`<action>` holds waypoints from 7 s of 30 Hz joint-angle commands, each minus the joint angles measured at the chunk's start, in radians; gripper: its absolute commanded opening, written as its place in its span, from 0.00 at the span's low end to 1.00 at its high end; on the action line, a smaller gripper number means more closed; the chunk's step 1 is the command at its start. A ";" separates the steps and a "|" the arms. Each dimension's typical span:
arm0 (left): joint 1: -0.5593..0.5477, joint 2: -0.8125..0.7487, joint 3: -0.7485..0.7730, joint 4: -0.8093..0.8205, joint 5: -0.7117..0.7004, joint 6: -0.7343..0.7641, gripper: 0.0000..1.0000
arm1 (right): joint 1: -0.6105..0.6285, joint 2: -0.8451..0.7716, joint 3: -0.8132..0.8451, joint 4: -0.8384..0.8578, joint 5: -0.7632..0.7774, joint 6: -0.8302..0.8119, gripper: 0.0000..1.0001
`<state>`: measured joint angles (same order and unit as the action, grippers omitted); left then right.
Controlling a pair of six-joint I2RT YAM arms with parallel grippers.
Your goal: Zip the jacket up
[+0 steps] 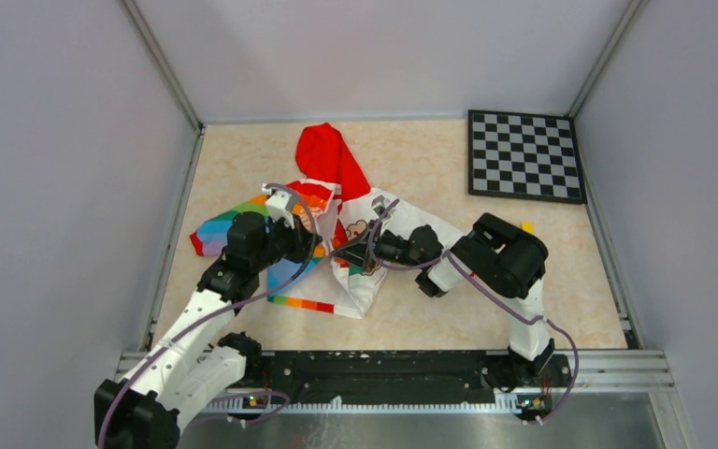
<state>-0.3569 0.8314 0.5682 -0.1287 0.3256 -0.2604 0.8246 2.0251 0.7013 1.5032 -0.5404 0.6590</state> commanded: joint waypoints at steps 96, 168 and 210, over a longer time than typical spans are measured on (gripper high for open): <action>0.299 -0.045 -0.097 0.092 0.450 -0.416 0.91 | 0.001 -0.107 0.050 0.221 -0.048 0.057 0.00; 0.421 0.286 -0.296 0.745 0.875 -0.687 0.23 | 0.001 -0.109 0.082 0.223 -0.066 0.080 0.00; 0.360 -0.270 -0.076 -0.097 0.460 -0.336 0.81 | -0.043 0.004 0.193 0.221 -0.188 0.348 0.00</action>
<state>0.0048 0.6174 0.4015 -0.0860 0.9524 -0.5831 0.7872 2.0785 0.8902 1.5036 -0.6445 1.0878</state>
